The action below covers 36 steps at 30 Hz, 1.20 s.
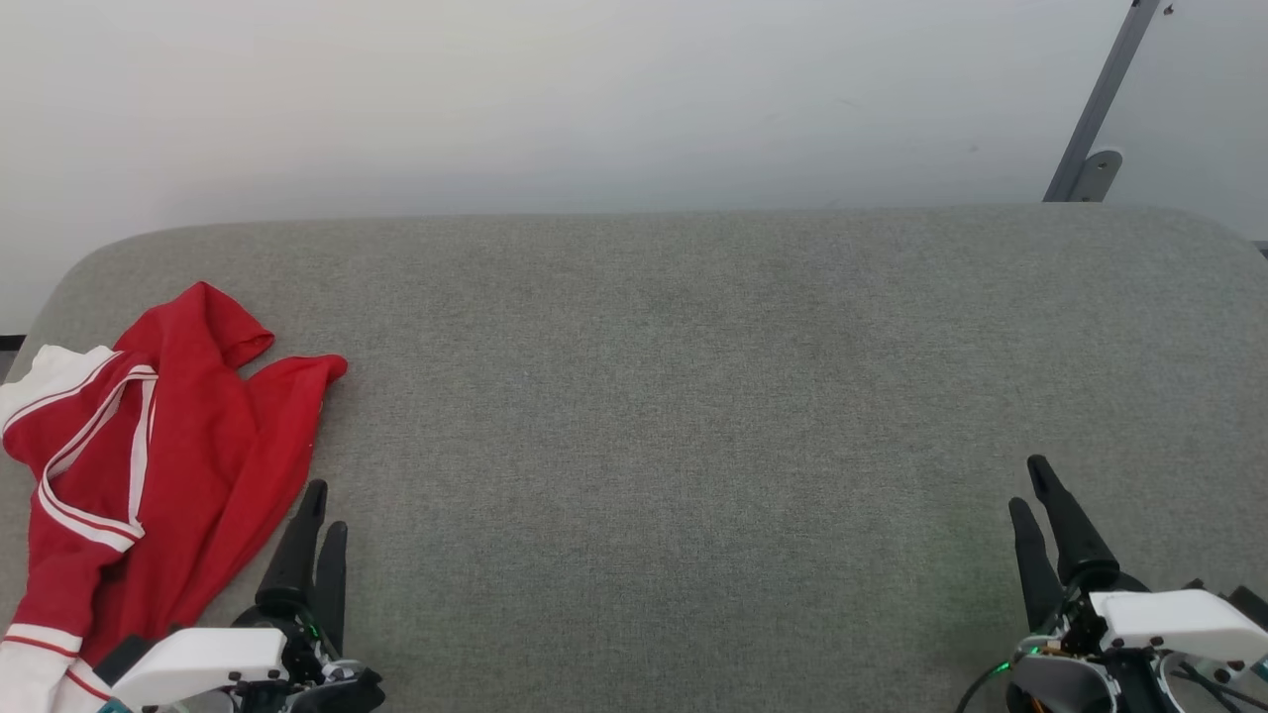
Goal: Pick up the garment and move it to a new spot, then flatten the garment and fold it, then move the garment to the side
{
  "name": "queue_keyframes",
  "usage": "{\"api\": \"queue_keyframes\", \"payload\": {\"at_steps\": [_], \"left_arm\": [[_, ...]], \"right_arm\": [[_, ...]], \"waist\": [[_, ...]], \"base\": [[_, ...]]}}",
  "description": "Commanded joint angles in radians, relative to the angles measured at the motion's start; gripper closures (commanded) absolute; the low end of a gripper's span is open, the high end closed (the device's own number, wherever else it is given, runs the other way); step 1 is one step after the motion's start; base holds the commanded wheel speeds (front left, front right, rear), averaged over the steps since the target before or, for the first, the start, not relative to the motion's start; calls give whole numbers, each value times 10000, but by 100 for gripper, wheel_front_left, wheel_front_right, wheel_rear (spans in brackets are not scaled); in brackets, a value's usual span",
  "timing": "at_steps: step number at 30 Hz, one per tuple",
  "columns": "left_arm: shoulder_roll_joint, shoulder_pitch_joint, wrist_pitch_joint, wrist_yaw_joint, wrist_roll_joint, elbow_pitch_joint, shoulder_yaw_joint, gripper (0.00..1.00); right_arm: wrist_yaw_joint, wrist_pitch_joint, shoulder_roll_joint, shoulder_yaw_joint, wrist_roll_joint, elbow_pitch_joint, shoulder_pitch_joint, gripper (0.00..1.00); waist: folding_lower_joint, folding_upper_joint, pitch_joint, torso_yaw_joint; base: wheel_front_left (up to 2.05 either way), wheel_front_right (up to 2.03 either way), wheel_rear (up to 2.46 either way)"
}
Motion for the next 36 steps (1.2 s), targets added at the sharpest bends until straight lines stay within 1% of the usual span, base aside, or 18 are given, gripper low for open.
{"api": "queue_keyframes", "payload": {"at_steps": [1,8,15,17,18,23,27,36], "left_arm": [[143,-323,-77,1,76,-167,44,0],[457,-568,-386,2,486,-161,-37,0],[980,-742,-860,3,1686,-27,-447,0],[1040,-804,-949,3,2100,-25,-415,0],[1040,-804,-949,3,2100,-25,-415,0],[1197,-855,-1162,4,3497,-112,-346,0],[1296,-826,-1323,5,4562,-240,-393,0],[1478,-859,-1658,30,6663,-336,-315,0]], "right_arm": [[0,-88,-40,2,-34,-141,-371,0],[0,-464,-189,206,-540,30,-799,0],[0,-843,-405,480,-1645,198,-1160,0],[0,-932,-397,458,-1965,236,-1254,0],[0,-932,-397,458,-1965,236,-1254,0],[0,-1146,-463,582,-3106,208,-1413,0],[0,-1307,-530,599,-4364,193,-1504,0],[0,-1643,-431,480,-7176,389,-1680,0]], "waist": [[0,-1,1,1],[0,-1,19,7],[0,-1,45,21],[0,-1,57,29],[0,-1,57,29],[0,-1,92,49],[0,-1,121,55],[0,-1,191,77]], "base": [[0,0,0],[0,0,0],[0,0,0],[0,0,0],[0,0,0],[0,0,0],[0,0,0],[0,0,0]]}}
